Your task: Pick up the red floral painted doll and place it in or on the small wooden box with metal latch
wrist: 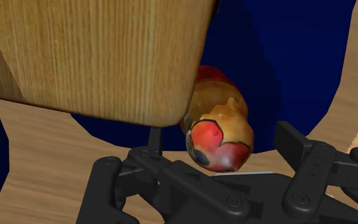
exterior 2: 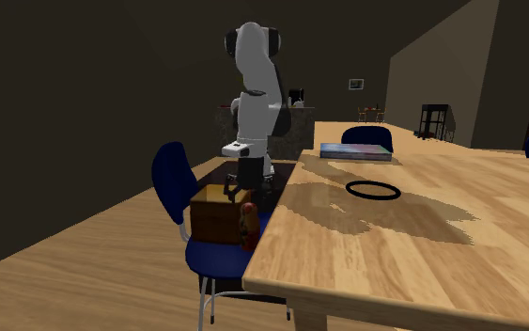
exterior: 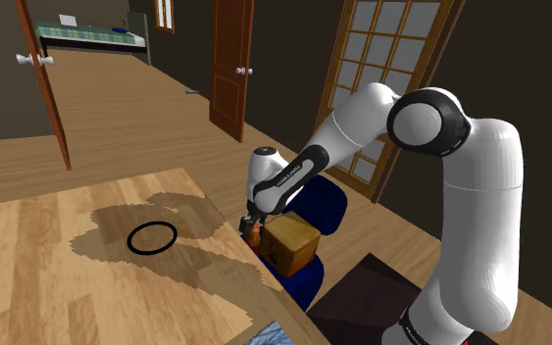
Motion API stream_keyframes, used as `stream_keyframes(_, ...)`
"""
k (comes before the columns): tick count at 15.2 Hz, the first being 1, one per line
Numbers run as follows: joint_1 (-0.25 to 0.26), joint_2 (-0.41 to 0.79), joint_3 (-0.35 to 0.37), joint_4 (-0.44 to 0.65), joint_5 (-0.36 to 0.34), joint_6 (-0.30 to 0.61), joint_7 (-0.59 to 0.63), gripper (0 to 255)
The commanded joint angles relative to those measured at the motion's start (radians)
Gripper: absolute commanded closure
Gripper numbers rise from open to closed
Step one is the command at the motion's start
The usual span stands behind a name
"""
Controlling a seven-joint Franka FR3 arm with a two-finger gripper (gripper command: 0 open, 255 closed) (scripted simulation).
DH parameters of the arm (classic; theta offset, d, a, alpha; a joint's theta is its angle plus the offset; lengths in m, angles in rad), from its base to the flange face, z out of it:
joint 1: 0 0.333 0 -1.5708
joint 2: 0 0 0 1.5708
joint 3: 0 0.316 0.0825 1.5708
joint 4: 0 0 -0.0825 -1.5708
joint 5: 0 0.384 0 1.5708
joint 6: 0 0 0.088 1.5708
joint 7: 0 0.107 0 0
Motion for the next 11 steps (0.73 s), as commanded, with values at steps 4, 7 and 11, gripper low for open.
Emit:
stream_keyframes(4,0.000,0.044,-0.006,0.012,-0.007,0.033,0.003,0)
stream_keyframes(7,0.000,0.044,-0.006,0.012,-0.007,0.033,0.003,0)
stream_keyframes(11,0.000,0.044,-0.006,0.012,-0.007,0.033,0.003,0)
